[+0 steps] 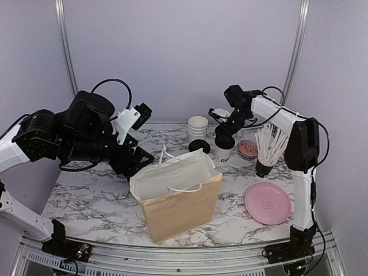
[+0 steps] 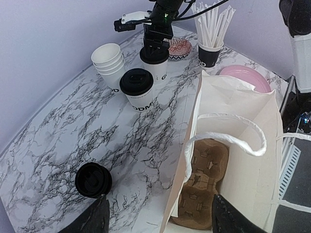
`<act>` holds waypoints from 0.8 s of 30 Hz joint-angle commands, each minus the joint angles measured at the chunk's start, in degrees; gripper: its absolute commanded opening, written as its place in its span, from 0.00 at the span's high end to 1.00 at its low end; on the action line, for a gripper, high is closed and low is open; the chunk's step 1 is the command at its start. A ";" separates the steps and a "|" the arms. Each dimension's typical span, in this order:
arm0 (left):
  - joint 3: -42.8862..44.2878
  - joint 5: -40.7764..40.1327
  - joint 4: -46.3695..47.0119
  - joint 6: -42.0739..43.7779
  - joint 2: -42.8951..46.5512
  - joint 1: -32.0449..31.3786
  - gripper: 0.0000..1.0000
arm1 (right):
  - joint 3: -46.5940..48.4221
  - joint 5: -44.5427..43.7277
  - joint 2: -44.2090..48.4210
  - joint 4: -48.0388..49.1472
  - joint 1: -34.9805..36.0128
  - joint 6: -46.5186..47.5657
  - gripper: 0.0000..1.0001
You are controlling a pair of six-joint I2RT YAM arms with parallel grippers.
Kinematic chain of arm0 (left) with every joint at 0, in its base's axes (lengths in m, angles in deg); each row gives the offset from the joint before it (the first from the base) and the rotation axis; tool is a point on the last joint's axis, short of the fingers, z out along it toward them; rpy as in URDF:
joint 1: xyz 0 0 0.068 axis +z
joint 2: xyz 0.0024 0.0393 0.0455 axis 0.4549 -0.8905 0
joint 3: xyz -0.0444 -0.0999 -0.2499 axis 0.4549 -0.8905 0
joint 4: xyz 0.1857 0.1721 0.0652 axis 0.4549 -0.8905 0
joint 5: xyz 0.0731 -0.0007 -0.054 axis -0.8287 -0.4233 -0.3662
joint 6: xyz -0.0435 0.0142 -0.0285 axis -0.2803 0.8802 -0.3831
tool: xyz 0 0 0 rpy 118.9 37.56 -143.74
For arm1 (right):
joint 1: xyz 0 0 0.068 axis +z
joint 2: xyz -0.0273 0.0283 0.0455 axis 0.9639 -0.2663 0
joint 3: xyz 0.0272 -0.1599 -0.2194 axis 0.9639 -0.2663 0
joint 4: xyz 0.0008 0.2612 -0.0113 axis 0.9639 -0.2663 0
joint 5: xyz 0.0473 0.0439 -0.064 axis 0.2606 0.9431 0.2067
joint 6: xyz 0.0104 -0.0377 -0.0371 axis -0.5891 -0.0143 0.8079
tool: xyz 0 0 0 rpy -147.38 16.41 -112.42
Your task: Pack the takeout coffee
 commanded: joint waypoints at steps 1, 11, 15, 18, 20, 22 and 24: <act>-1.04 0.42 0.50 -0.37 0.84 0.39 0.28 | -1.16 0.36 0.62 -1.22 -0.22 -0.56 0.18; -1.26 0.57 0.51 -0.32 0.42 0.39 0.28 | -3.17 0.56 2.01 -1.69 -0.22 -0.32 0.22; -1.34 0.59 0.53 -0.27 0.35 0.48 0.28 | -3.60 0.82 1.96 -1.95 -0.22 -0.09 0.31; -1.35 0.48 0.51 -0.24 0.59 0.48 0.28 | -4.06 2.70 3.12 -2.12 -0.22 0.07 0.34; -1.26 0.31 0.52 -0.27 0.82 0.55 0.28 | -4.69 4.58 5.20 -2.37 0.06 0.50 0.35; -0.98 0.11 0.51 -0.24 0.87 0.69 0.28 | -6.03 6.11 7.94 -2.39 0.58 0.80 0.35; -0.63 -0.10 0.56 -0.24 0.77 0.87 0.28 | -8.27 7.93 10.95 -2.35 1.36 1.44 0.35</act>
